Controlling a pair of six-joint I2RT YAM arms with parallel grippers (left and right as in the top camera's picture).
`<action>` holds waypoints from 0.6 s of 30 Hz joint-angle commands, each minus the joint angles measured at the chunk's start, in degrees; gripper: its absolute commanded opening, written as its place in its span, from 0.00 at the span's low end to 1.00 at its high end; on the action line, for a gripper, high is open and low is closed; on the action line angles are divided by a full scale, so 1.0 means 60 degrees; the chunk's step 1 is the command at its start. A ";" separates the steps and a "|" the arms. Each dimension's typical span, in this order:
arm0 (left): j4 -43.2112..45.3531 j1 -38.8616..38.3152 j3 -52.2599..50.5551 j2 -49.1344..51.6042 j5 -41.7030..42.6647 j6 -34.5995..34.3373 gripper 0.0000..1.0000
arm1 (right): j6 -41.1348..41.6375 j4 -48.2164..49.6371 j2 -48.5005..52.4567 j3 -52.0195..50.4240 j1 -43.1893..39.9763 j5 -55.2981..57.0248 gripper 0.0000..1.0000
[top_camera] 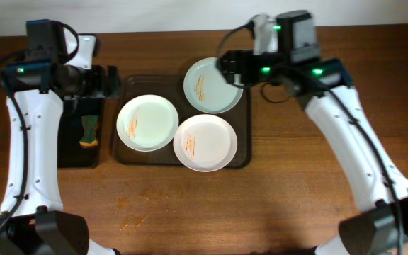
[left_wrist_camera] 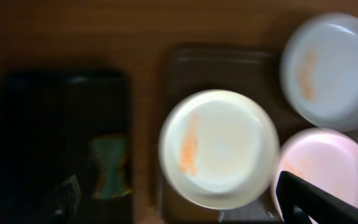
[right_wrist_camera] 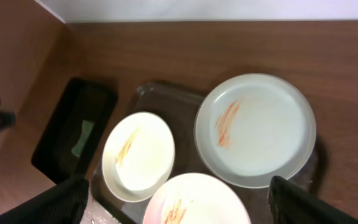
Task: Clean dirty plates on tray and stack at the side
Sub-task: 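Move the left gripper to the sponge and the right gripper to the left plate rim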
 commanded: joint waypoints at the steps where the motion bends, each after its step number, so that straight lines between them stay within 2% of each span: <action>1: -0.0200 0.0579 0.0627 0.0018 -0.1942 -0.2076 0.99 | 0.0382 -0.0353 0.1209 0.1548 0.0940 0.0962 0.88; 2: -0.0364 0.0780 0.0641 0.0018 -0.2014 -0.2426 0.98 | 0.0448 -0.0525 0.1708 0.2047 0.1239 0.1191 0.83; 5: -0.0827 0.1534 0.0641 0.0415 -0.2335 -0.2867 0.89 | 0.0601 -0.0739 0.3053 0.2940 0.2011 0.1920 0.79; 9: -0.0823 0.2229 0.0641 0.1140 -0.2331 -0.2867 0.89 | 0.0769 -0.0732 0.4375 0.2969 0.2557 0.2036 0.69; 13: -0.0641 0.2237 0.0641 0.1362 -0.2331 -0.2863 0.89 | 0.0769 -0.0656 0.5162 0.2969 0.2973 0.2138 0.67; 18: -0.0554 0.2237 0.0637 0.1555 -0.2324 -0.2863 0.89 | 0.1024 -0.0350 0.6091 0.2969 0.3271 0.2076 0.49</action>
